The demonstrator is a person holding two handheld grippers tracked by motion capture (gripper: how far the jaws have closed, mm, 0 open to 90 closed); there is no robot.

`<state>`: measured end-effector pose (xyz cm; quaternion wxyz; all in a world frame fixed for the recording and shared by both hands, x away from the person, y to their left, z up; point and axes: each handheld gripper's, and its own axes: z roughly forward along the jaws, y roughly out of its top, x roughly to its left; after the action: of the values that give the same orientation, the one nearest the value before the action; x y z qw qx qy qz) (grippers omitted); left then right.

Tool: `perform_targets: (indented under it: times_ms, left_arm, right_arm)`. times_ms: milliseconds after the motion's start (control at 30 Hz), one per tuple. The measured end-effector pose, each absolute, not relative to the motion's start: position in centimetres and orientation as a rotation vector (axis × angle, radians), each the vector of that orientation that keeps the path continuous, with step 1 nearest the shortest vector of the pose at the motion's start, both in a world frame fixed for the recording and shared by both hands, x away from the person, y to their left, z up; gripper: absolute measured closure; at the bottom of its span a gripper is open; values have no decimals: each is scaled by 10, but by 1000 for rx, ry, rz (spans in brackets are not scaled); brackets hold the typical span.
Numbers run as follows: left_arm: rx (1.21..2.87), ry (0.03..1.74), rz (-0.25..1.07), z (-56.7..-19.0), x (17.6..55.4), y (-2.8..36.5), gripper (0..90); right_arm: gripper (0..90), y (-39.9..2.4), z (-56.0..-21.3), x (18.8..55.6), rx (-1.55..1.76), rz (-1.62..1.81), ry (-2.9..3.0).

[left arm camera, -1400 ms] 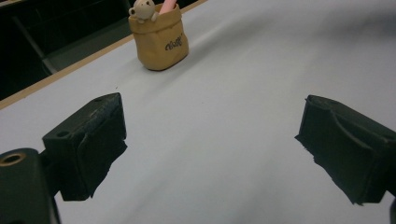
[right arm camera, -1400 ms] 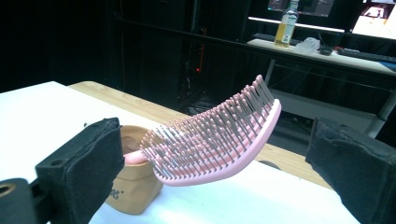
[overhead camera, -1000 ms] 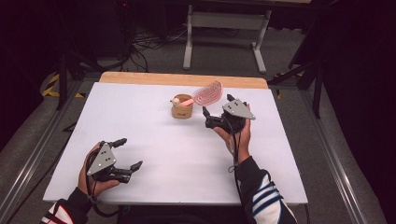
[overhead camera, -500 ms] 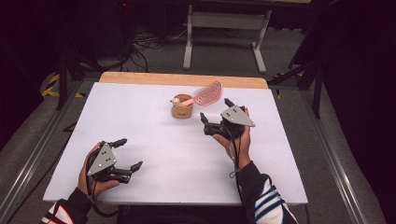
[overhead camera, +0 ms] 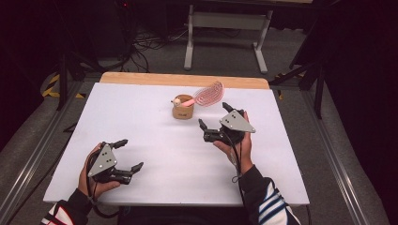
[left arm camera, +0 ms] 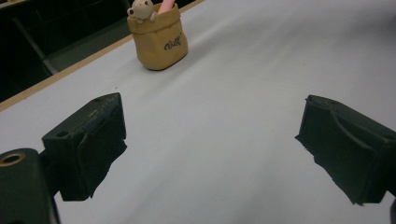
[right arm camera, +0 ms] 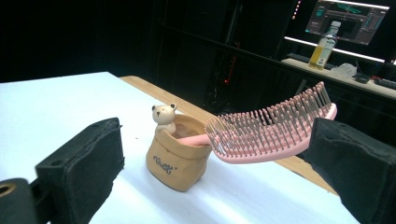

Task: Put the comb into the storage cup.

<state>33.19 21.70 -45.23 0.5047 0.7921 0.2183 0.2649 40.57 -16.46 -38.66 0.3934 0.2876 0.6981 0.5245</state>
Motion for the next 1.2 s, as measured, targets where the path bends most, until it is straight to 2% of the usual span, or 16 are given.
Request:
perform_targets:
  times_ms: [1200]
  left_arm:
    - [1925,524,636,-453,332,215,79]
  right_arm:
    - [53,-175,-391,371,611,1308,1849]
